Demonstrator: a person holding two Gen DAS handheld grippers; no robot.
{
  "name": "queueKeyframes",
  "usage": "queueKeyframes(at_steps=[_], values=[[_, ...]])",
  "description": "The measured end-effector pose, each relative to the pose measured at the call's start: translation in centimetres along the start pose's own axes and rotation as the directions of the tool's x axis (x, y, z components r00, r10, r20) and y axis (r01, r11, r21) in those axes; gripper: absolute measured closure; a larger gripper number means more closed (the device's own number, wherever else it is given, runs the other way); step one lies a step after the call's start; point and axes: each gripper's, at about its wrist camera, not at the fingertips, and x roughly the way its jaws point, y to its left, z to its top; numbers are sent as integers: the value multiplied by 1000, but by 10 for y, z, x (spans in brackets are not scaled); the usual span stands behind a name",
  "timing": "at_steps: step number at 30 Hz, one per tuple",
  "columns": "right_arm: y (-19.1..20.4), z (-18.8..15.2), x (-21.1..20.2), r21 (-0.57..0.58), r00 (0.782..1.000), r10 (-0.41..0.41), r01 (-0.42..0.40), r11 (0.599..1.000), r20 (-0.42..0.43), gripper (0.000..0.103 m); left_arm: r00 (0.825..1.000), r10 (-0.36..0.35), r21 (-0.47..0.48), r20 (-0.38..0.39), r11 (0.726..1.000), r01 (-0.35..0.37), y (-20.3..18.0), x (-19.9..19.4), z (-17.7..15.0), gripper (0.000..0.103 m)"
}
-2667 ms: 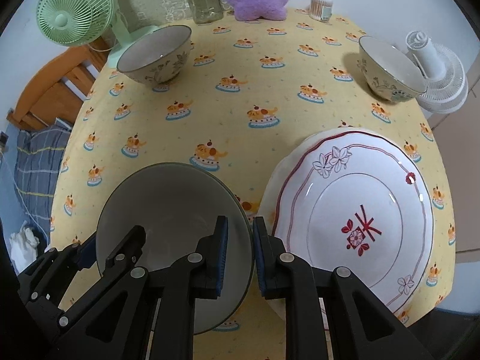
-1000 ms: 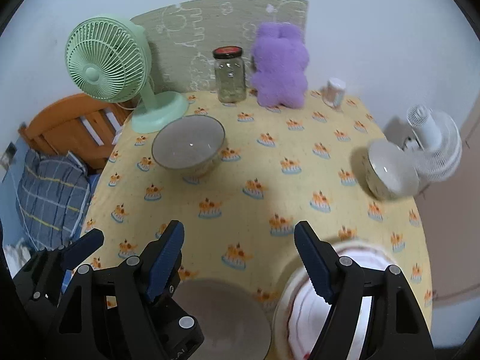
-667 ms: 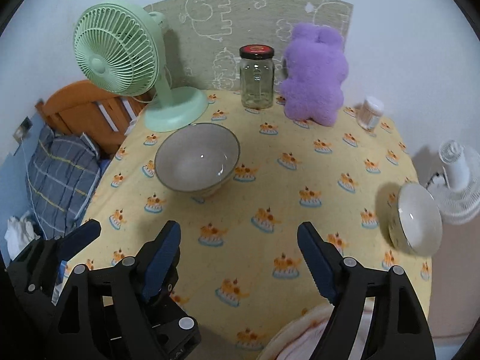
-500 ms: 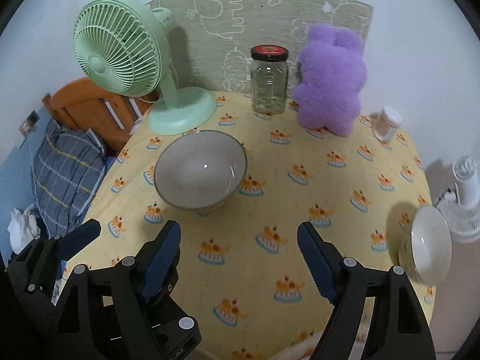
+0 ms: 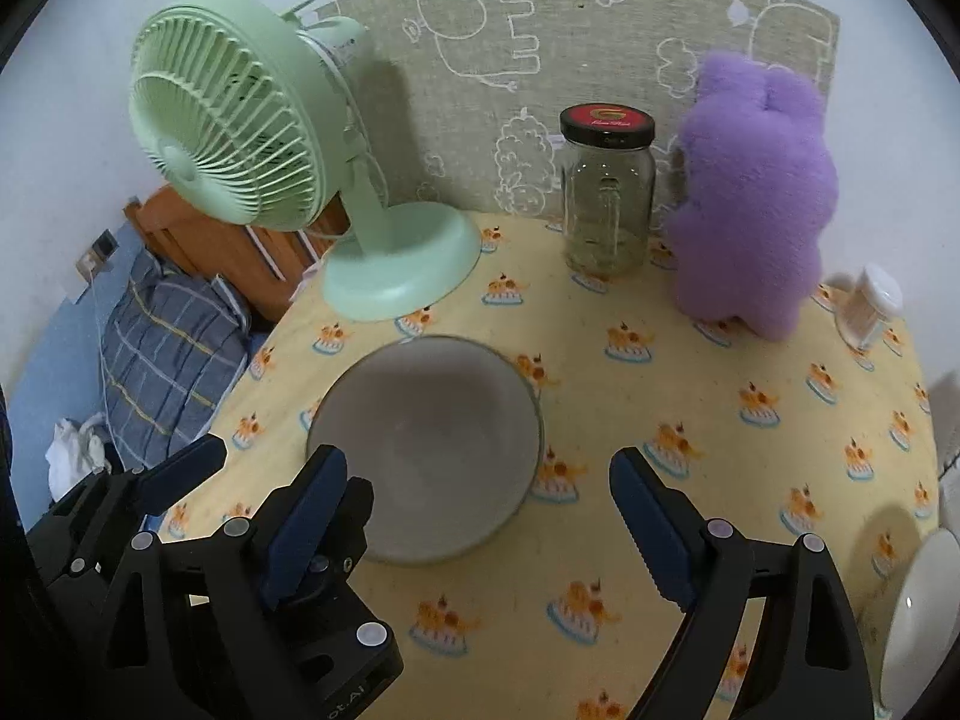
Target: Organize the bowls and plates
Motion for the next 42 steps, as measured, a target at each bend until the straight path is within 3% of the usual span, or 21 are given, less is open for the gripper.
queueKeyframes(at_steps=[11, 17, 19, 21, 24, 25, 27, 42], values=[[-3, 11, 47, -7, 992, -116, 116, 993, -39, 12, 998, 40, -35, -44, 999, -42, 7, 50, 6, 22], [-3, 14, 57, -38, 984, -175, 174, 984, -40, 13, 998, 45, -38, -54, 998, -47, 6, 60, 8, 29], [-6, 15, 59, -28, 984, -171, 170, 985, -44, 26, 998, 46, -30, -47, 998, -48, 5, 62, 9, 41], [-7, 16, 62, -21, 986, -157, 156, 988, -55, 49, 997, 47, -6, -58, 999, -47, 1, 65, 10, 45], [-11, 16, 69, 0, 988, -124, 125, 992, -95, 64, 996, 40, 10, -74, 999, -40, -2, 68, 10, 63], [-13, 15, 71, 14, 988, -111, 113, 993, -103, 67, 996, 44, 14, -77, 999, -43, -3, 69, 10, 63], [-13, 14, 71, 23, 990, -93, 96, 995, -106, 84, 996, 52, 19, -78, 999, -51, -4, 68, 10, 65], [-18, -13, 39, 56, 983, -116, 126, 991, -145, 84, 991, 19, 44, -131, 999, -13, -18, 42, -13, 66]])
